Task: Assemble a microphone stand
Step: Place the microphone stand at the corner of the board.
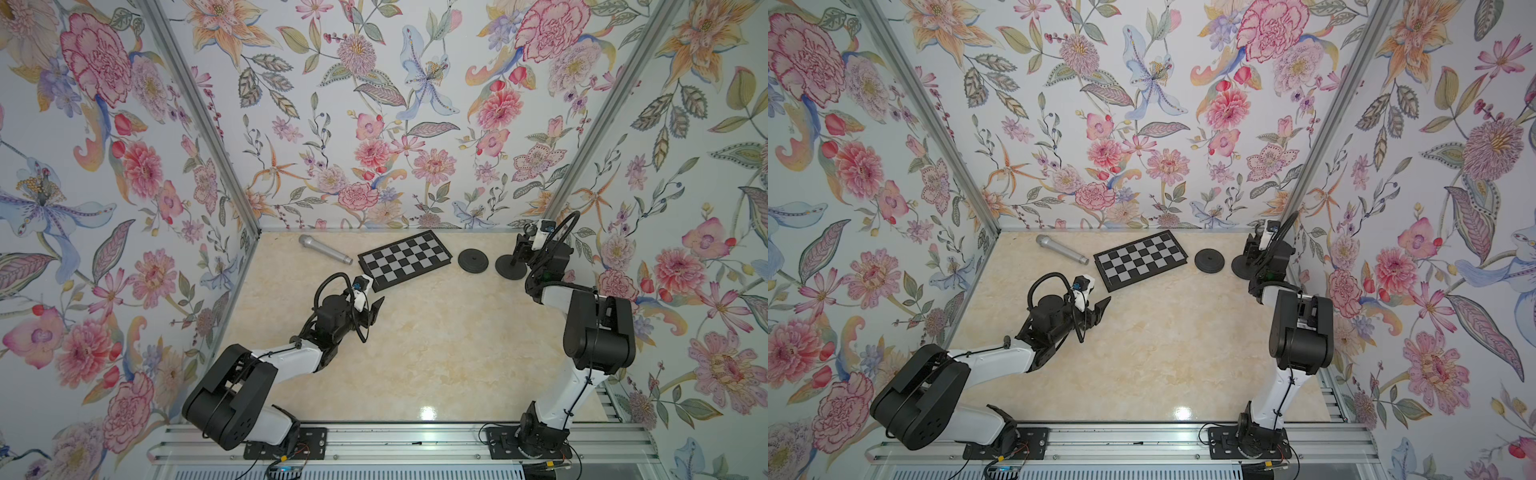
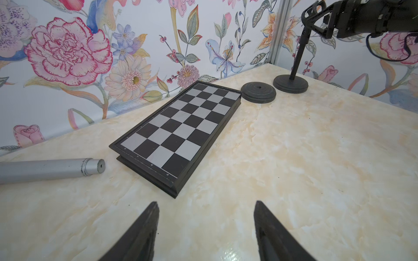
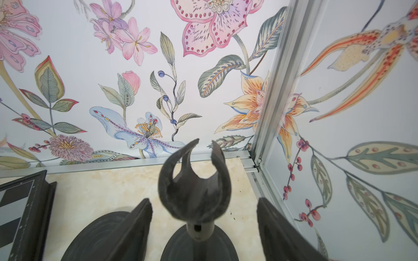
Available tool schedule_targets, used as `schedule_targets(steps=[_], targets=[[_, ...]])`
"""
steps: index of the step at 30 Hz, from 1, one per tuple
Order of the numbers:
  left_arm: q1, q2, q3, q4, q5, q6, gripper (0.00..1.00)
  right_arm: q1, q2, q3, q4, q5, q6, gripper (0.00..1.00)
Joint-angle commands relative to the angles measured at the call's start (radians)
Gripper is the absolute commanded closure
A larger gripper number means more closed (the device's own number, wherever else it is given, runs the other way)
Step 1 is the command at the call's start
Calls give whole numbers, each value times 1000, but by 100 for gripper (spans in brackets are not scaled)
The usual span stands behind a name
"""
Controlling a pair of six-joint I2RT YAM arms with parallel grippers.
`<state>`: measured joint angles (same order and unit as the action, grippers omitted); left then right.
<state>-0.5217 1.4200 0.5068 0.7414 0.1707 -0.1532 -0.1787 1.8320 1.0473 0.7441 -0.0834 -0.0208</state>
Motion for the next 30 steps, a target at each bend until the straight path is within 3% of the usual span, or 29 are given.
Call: schedule_targets(steps=[1,2,3,5,8,10,13,15,16,18,24,30], targets=[[12,-44,47,-164,-68,-14,31,13,-118,-62,-171,13,95,20],[11,-59,53,-210,-82,-39,21,22,-158,-76,-239,28,118,17],[11,-70,49,-237,-94,-67,2,33,-197,-92,-295,55,144,14],[11,-99,16,-242,-100,-112,1,67,-284,-123,-442,87,168,0],[7,-145,-18,-257,-171,-125,1,158,-370,-128,-636,120,157,0],[7,-160,-18,-288,-219,-131,1,223,-354,-65,-763,134,157,0],[9,-155,17,-364,-241,-172,1,290,-247,100,-927,143,186,0],[16,-138,54,-469,-365,-363,1,307,-153,218,-997,140,208,0],[37,-120,78,-523,-344,-412,1,308,-106,275,-1013,107,213,0],[69,-76,107,-541,-249,-395,1,306,-24,369,-1019,10,193,0],[72,-19,159,-631,-274,-363,1,299,294,777,-1203,-79,149,0],[73,-33,158,-641,-321,-344,1,269,495,980,-1239,-124,206,0]])
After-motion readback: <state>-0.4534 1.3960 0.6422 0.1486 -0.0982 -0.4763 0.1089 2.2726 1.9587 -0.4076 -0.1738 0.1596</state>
